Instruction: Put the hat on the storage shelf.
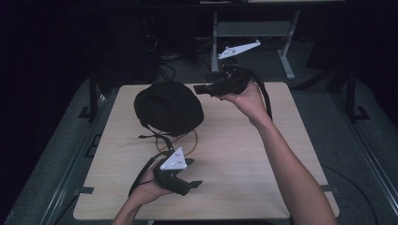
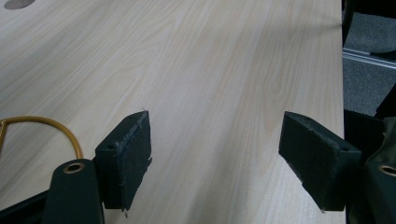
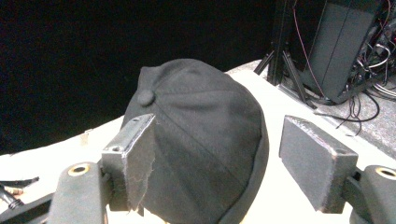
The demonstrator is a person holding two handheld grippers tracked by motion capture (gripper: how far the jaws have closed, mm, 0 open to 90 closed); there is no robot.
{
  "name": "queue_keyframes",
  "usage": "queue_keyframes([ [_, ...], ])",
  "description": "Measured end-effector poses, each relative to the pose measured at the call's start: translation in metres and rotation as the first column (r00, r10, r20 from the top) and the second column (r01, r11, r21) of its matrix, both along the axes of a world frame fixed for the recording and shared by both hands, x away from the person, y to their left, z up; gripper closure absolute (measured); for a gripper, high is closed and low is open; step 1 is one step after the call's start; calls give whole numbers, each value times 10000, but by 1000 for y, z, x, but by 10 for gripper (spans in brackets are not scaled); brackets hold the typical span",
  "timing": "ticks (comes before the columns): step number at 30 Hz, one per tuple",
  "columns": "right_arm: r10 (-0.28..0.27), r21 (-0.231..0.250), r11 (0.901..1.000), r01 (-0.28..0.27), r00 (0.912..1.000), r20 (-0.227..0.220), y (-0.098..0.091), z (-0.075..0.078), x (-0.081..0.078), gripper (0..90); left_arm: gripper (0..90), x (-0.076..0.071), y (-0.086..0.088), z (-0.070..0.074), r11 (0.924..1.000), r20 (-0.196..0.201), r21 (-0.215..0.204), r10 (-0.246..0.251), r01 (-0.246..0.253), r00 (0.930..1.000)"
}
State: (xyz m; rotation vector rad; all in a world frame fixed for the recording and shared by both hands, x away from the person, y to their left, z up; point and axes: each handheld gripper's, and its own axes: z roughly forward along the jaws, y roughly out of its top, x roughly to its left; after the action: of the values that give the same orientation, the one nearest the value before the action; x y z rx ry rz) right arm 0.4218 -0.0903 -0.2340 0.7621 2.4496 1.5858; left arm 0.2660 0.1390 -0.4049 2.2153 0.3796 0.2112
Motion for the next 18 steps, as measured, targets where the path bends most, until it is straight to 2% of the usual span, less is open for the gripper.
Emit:
queue_keyframes([
  [9,-156,-79,9998,156,9999,-68,-20,-8,-9,248,238,-1,-2,-1,10000,-32,49,6,-6,10000],
  [18,-369,40,9993,370,9992,-144,-43,-16,-17,246,234,-1,-4,-2,9999,38,143,-37,36,10000],
])
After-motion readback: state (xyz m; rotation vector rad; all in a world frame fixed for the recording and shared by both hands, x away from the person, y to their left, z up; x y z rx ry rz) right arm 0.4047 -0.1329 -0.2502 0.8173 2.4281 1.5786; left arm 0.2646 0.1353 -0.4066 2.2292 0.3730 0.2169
